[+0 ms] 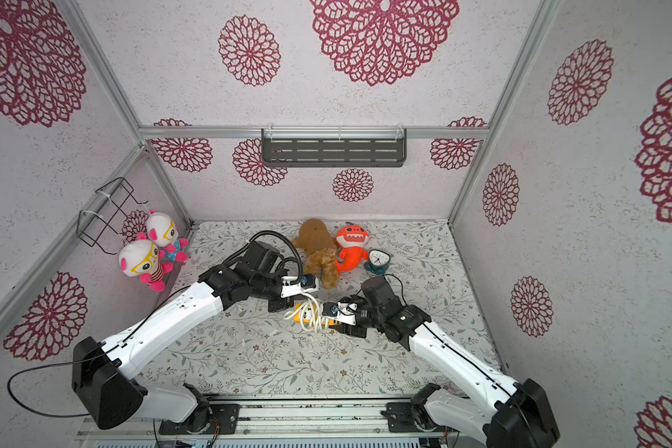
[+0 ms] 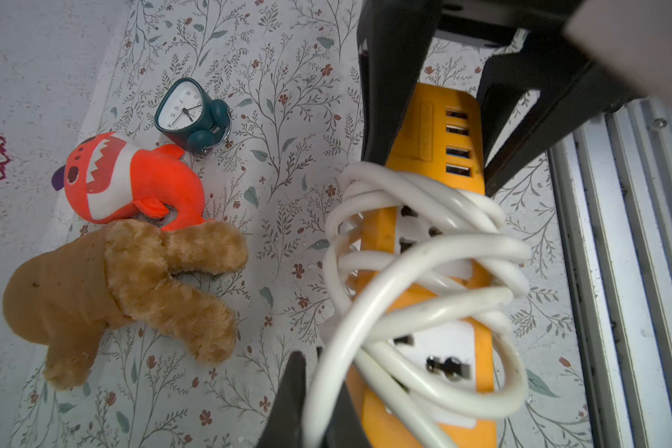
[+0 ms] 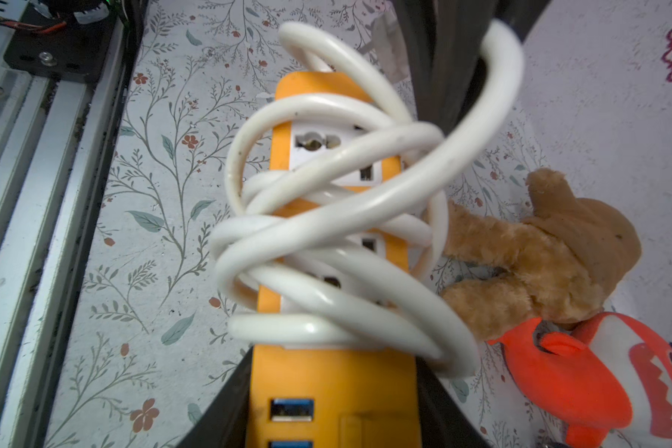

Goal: Wrap the cord around the power strip
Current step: Wrap the power cord around the power strip.

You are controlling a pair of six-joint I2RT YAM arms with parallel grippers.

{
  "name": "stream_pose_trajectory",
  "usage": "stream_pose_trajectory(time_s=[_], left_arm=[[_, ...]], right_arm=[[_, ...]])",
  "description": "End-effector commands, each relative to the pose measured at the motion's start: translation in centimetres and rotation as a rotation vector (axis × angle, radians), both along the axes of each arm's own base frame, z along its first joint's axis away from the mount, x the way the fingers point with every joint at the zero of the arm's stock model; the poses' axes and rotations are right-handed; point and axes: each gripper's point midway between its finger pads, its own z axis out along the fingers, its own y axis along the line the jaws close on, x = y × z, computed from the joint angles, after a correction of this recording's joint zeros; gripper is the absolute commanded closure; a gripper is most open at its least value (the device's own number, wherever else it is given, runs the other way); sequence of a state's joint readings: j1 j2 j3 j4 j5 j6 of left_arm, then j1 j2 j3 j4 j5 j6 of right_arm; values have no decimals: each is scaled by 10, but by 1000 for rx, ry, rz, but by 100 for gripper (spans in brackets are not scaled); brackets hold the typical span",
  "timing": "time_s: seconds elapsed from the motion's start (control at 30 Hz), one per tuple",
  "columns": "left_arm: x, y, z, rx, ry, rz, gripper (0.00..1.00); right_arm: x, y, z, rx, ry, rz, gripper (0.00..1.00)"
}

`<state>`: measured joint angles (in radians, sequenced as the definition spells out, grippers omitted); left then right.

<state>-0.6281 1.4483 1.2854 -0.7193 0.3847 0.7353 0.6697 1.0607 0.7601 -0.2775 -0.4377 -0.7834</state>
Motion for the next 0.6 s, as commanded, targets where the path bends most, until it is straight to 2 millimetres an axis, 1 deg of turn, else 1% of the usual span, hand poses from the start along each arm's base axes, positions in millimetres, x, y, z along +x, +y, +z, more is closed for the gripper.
stream_pose_trajectory(time_s=[0.0,0.17,0.27,0.43,0.57], left_arm=[[32,-6,28,-119,-63,33,100],[27,-10,20,-154,31,21,98],[23,-14,13,-178,101,16,96],[11,-17,-3,-190,233,13,93],[5,-18,-10,-210,320,18,88]], right_arm=[[-26,14,23,119,-78,132,100],[-19,16,32,126,-186,111,100],[-8,15,35,134,-278,71,100],[7,13,25,98,-362,27,100],[10,15,29,95,-406,39,100]])
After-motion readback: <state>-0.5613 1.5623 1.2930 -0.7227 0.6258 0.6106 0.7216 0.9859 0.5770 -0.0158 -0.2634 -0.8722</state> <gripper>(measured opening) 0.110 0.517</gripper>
